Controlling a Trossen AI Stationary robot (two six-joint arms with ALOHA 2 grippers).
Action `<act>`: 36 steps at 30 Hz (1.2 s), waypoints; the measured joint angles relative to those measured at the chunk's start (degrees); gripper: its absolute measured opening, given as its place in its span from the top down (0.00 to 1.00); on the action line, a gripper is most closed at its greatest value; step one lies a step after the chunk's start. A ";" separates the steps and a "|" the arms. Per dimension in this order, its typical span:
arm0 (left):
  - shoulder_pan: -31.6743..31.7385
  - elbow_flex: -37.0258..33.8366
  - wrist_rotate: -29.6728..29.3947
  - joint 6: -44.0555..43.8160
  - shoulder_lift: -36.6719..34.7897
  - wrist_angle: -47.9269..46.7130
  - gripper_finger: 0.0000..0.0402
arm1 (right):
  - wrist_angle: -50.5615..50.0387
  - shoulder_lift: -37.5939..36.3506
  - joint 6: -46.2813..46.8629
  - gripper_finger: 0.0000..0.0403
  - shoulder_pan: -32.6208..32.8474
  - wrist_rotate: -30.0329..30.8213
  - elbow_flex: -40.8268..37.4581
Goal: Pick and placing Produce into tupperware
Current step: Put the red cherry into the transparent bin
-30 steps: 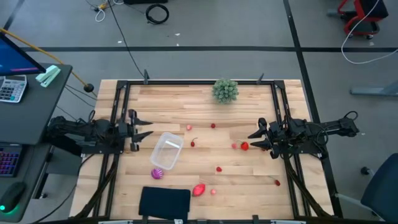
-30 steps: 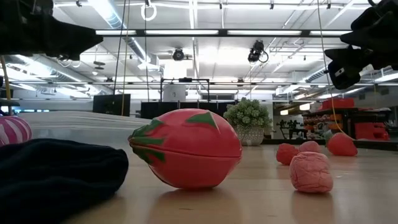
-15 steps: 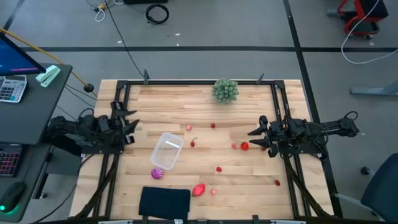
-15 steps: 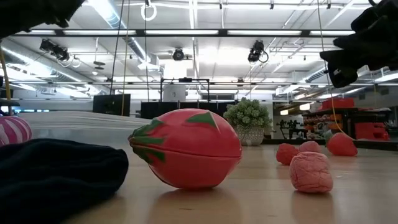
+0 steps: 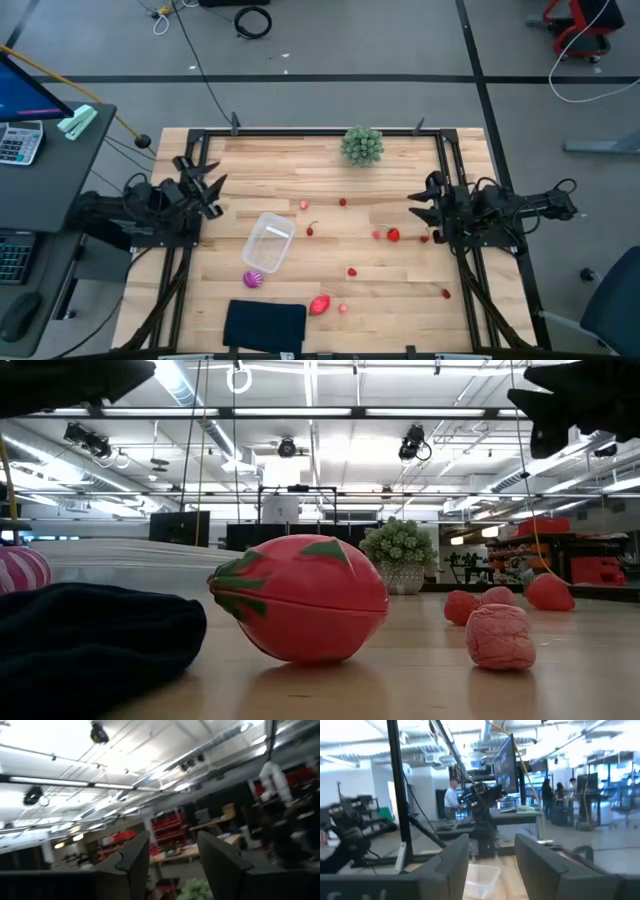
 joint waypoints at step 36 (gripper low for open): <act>18.76 0.22 0.02 -42.05 21.97 16.96 0.64 | -44.56 50.81 25.21 0.58 -2.84 11.21 44.14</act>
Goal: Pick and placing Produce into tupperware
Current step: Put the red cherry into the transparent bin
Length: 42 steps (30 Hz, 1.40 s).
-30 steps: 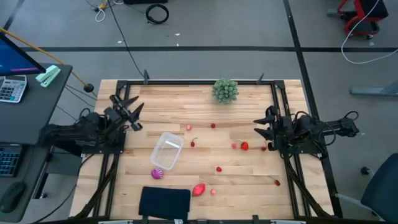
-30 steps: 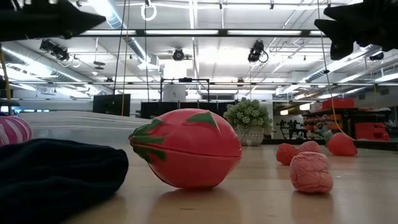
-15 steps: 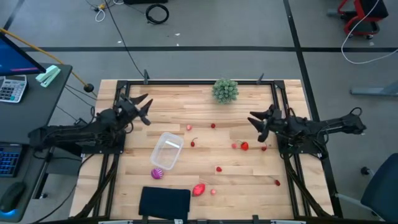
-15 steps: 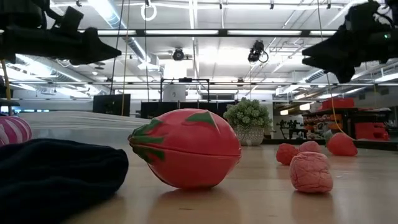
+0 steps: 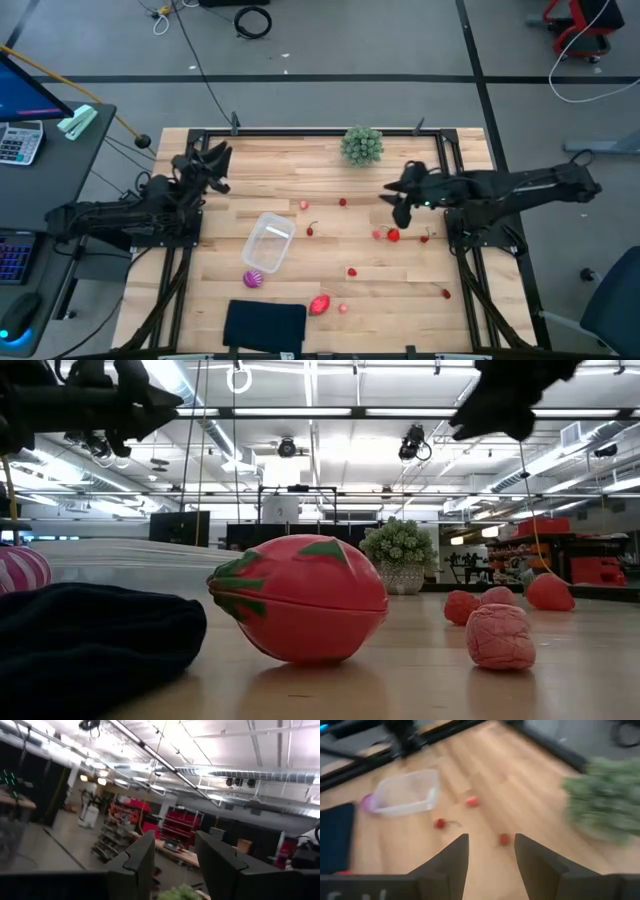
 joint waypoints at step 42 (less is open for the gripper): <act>-8.96 7.04 10.23 -2.13 0.00 -19.91 0.73 | -36.76 30.00 47.05 0.58 22.07 -36.56 13.84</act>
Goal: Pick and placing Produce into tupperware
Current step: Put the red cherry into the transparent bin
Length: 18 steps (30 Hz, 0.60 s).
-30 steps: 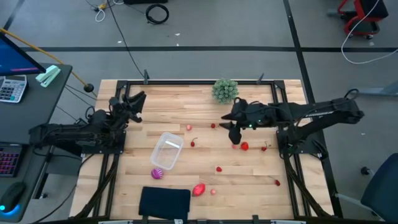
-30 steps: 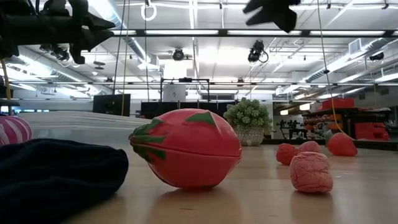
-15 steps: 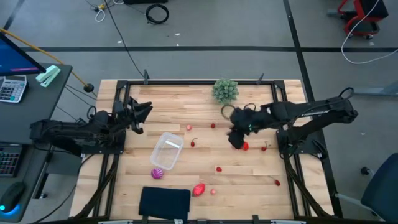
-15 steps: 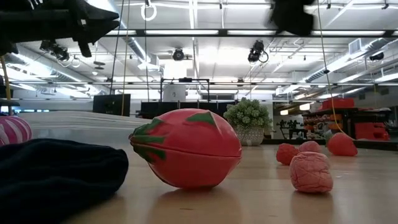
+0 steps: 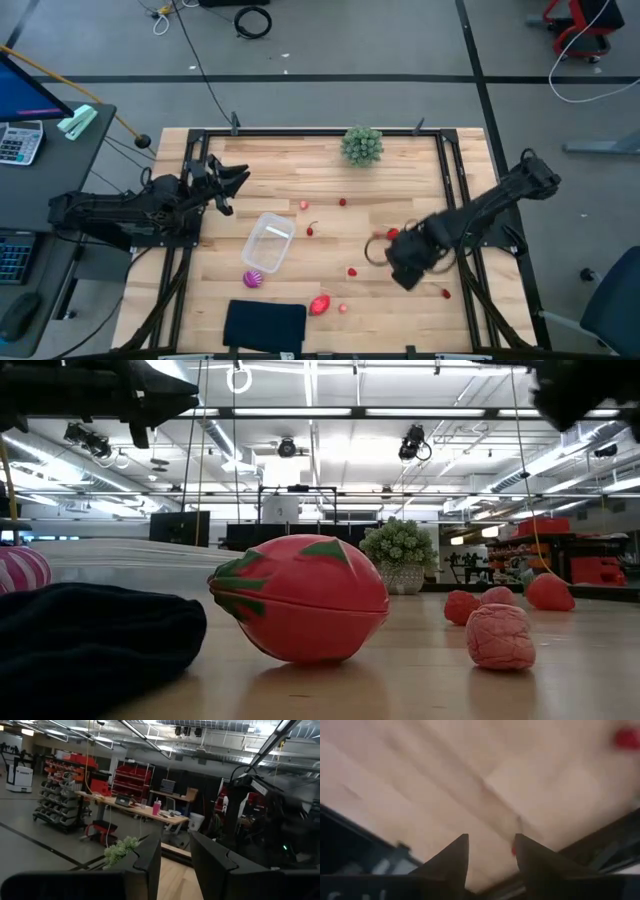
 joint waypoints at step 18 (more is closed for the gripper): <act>0.02 0.00 -0.03 0.07 0.00 0.02 0.73 | 19.66 5.34 4.15 0.58 4.68 -13.73 -18.82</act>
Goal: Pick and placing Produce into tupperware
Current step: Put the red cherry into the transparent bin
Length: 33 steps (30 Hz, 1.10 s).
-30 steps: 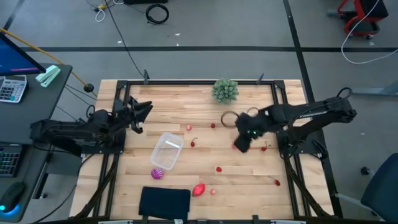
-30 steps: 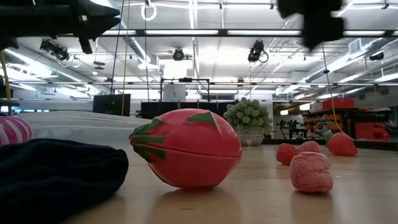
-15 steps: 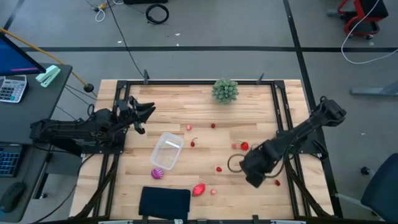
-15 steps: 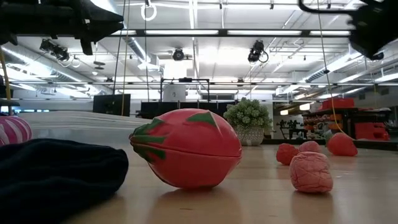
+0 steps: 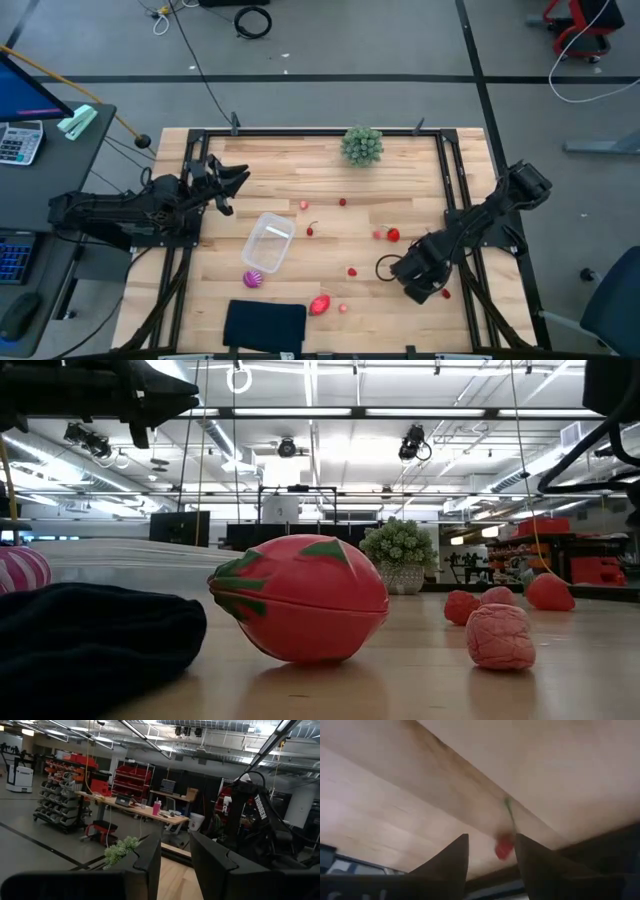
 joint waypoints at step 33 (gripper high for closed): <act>0.00 0.00 -0.01 0.09 0.00 0.06 0.73 | -1.41 0.72 -0.02 0.58 2.10 4.37 -1.69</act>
